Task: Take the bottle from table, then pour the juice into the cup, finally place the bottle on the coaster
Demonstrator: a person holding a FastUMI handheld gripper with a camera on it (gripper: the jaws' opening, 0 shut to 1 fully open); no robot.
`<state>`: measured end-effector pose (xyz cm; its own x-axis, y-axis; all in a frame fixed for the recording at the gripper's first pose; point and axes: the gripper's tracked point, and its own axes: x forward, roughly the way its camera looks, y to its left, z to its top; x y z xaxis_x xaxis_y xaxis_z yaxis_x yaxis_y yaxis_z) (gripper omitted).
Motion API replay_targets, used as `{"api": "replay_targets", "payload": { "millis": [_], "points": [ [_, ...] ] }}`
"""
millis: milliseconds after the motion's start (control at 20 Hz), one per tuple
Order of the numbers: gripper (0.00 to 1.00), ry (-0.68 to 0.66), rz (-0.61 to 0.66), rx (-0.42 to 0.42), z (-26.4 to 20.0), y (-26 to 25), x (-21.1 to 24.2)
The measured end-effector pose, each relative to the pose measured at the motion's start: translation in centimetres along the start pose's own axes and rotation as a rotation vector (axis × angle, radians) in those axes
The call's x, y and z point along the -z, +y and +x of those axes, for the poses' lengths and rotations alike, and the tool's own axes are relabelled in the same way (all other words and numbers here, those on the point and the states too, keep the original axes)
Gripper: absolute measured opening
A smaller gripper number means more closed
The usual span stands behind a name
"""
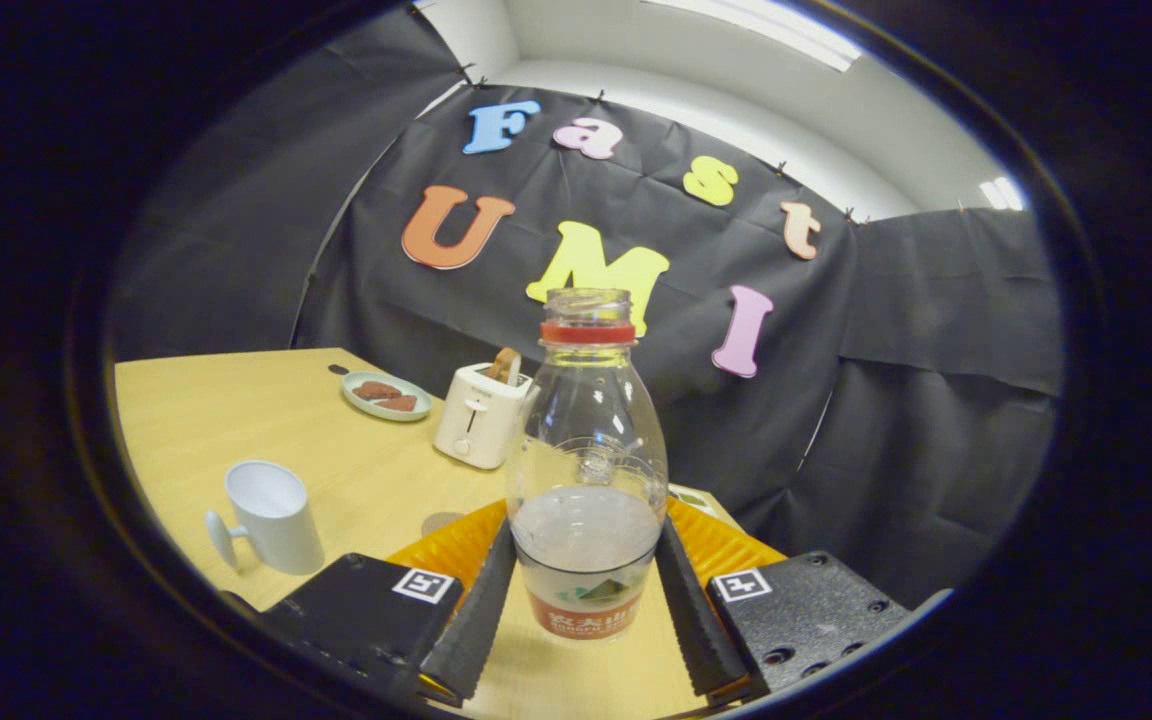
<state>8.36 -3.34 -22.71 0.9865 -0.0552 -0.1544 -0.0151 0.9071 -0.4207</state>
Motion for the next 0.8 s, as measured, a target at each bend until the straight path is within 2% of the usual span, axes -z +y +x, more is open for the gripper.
{"api": "replay_targets", "payload": {
  "millis": [200, 400, 800],
  "points": [
    [0.79, 0.002, -0.233, -0.019, 0.4, 1.2, 0.4],
    [0.8, 0.023, -0.382, -0.041, 0.7, 3.7, 1.8],
    [0.79, 0.02, -0.679, 0.056, 1.3, 4.6, 1.8]
  ]
}}
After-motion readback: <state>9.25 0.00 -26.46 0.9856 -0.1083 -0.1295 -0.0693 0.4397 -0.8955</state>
